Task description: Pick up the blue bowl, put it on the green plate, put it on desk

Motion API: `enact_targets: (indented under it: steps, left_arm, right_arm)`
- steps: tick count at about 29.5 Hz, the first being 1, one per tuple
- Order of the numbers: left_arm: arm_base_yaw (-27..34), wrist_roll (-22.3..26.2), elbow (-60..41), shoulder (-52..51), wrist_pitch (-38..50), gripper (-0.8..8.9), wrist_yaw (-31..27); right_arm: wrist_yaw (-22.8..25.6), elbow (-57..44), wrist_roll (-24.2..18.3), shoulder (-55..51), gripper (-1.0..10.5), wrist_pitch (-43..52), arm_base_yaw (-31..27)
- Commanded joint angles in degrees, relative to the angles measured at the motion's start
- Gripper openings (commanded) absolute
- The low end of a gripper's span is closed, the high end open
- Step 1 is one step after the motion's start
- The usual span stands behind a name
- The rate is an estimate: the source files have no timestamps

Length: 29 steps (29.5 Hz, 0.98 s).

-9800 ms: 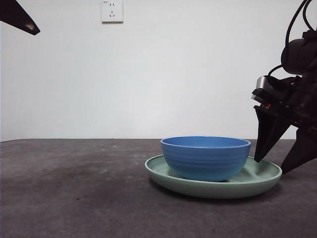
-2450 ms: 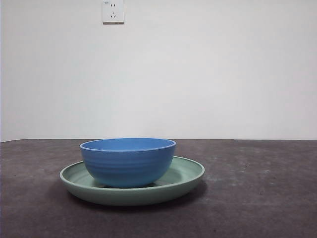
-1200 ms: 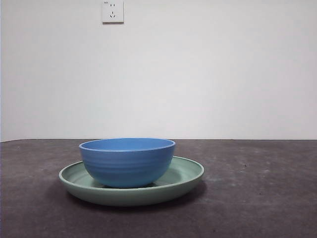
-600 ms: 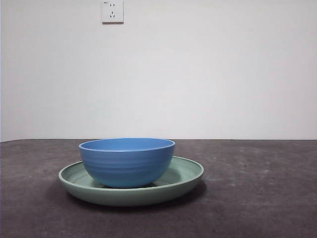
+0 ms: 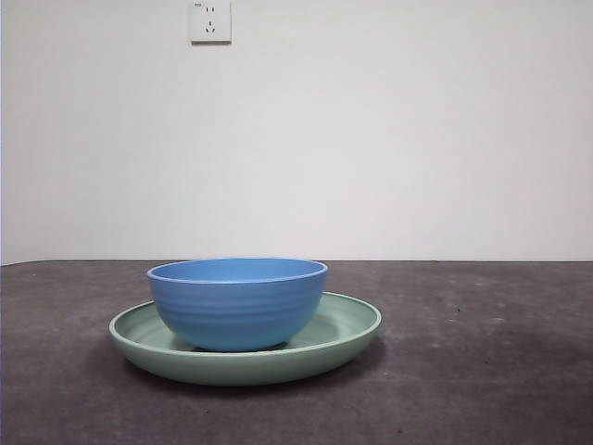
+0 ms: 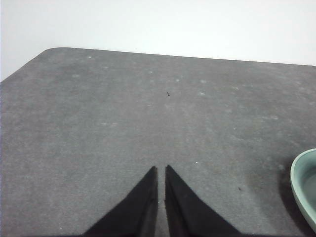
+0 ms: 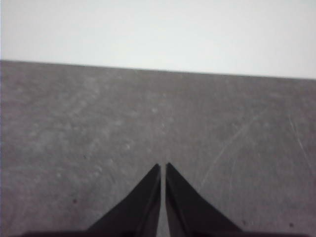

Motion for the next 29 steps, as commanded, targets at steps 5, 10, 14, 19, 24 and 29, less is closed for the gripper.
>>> enact_targets:
  steps: [5, 10, 14, 19, 24, 29]
  left_arm:
    - [0.07, -0.15, -1.18, -0.07, 0.76, 0.25, -0.11]
    - [0.07, -0.15, -1.18, -0.07, 0.76, 0.25, -0.11]
    - [0.07, -0.15, -1.18, -0.07, 0.76, 0.25, -0.11]
    - [0.07, -0.15, -1.18, -0.07, 0.74, 0.25, -0.11]
    - [0.07, -0.15, -1.18, -0.07, 0.76, 0.25, -0.11]
    - [0.07, -0.15, -1.18, -0.07, 0.76, 0.25, -0.11]
  right_arm:
    - [6.19, -1.14, -2.56, -0.04, 0.1, -2.23, -0.61]
    - [7.93, -1.14, -3.21, -0.04, 0.1, -3.5, -0.57]
    - [7.04, -1.14, -3.21, -0.04, 0.1, -3.52, -0.52]
    - [6.51, -1.14, -2.73, -0.04, 0.1, -3.48, -0.42]
    - [6.62, -1.14, -2.78, -0.04, 0.1, -2.08, -0.17]
    - [6.62, -1.14, -2.75, -0.04, 0.1, -1.92, -0.11]
